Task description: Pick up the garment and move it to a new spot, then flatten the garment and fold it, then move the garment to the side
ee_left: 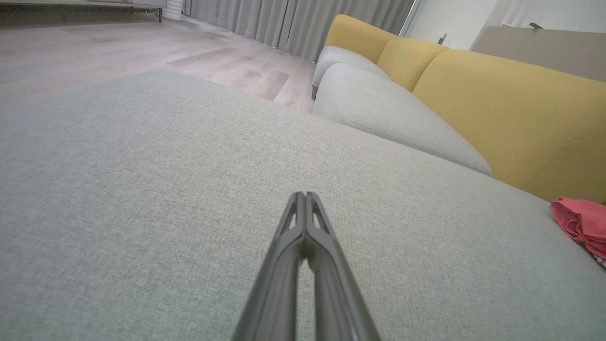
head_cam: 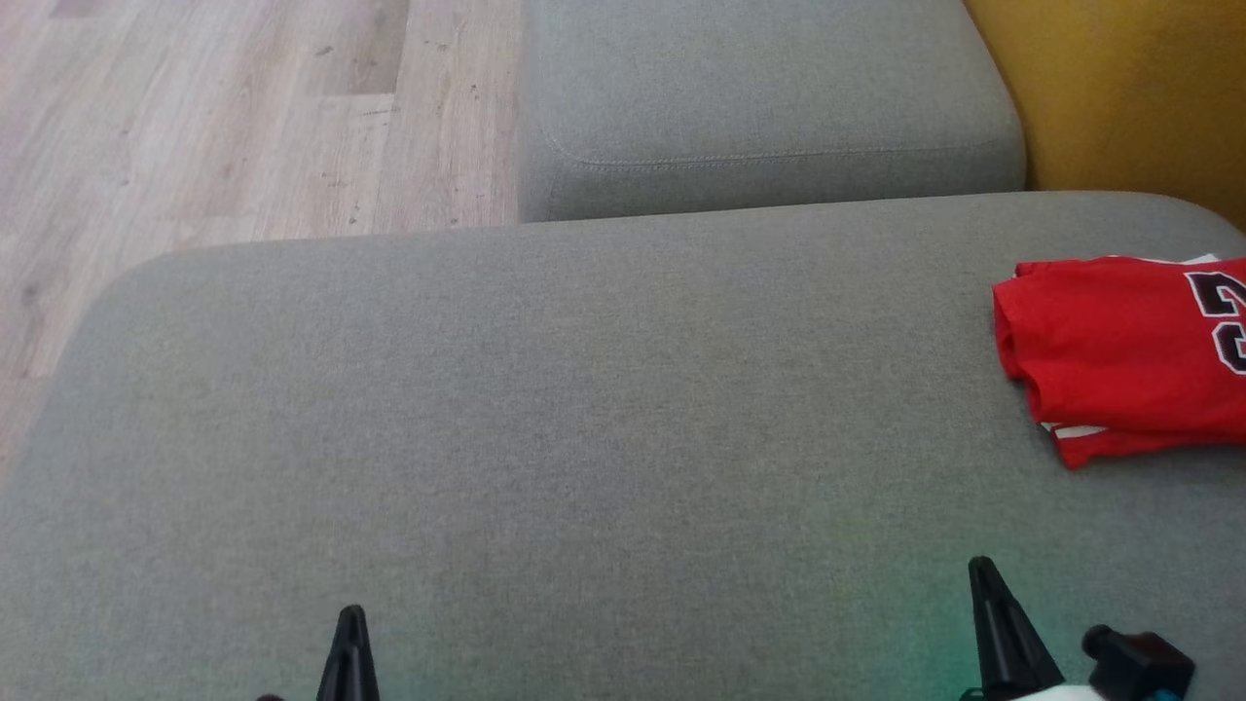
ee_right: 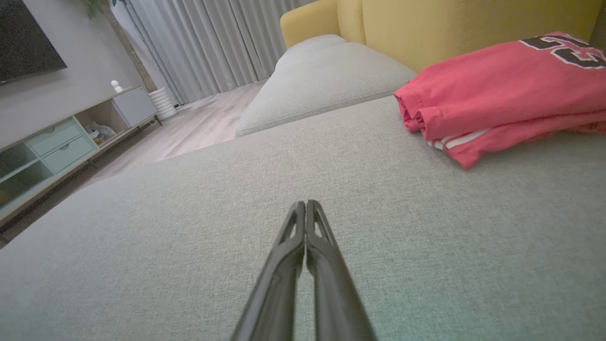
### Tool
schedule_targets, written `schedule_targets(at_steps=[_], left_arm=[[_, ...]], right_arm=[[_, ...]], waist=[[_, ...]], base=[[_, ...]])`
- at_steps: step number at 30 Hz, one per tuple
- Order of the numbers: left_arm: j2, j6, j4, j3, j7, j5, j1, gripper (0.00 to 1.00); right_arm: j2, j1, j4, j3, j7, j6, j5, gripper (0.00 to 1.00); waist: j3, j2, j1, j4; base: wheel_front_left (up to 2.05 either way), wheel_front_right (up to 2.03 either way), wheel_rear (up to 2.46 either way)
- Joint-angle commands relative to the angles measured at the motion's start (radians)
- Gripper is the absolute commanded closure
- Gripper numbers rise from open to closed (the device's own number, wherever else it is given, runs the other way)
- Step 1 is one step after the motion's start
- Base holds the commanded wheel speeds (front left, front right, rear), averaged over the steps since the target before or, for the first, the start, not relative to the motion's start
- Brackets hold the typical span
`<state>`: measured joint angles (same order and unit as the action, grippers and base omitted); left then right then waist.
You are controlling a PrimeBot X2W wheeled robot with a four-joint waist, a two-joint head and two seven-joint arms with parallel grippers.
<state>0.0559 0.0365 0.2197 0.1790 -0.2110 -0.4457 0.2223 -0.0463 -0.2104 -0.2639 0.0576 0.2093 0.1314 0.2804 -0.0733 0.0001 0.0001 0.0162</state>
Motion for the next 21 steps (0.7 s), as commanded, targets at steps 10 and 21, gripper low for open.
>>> schedule_targets(at_steps=[10,21], left_arm=[[0.012,-0.019,-0.019,-0.035,0.026,-0.13,-0.071,1.0],[0.015,-0.036,-0.016,-0.057,0.054,-0.254,-0.1,1.0]], right_arm=[[-0.018,0.071,0.029,-0.011,-0.026,0.0,0.15,1.0],[-0.022,0.098,0.029,-0.021,-0.053,0.0,0.291,1.0]], waist=[[0.007,-0.0001,-0.0001,-0.002],[0.015,-0.0001,-0.0001,-0.003]], base=[[0.0,0.0,0.0],[0.0,0.0,0.0]])
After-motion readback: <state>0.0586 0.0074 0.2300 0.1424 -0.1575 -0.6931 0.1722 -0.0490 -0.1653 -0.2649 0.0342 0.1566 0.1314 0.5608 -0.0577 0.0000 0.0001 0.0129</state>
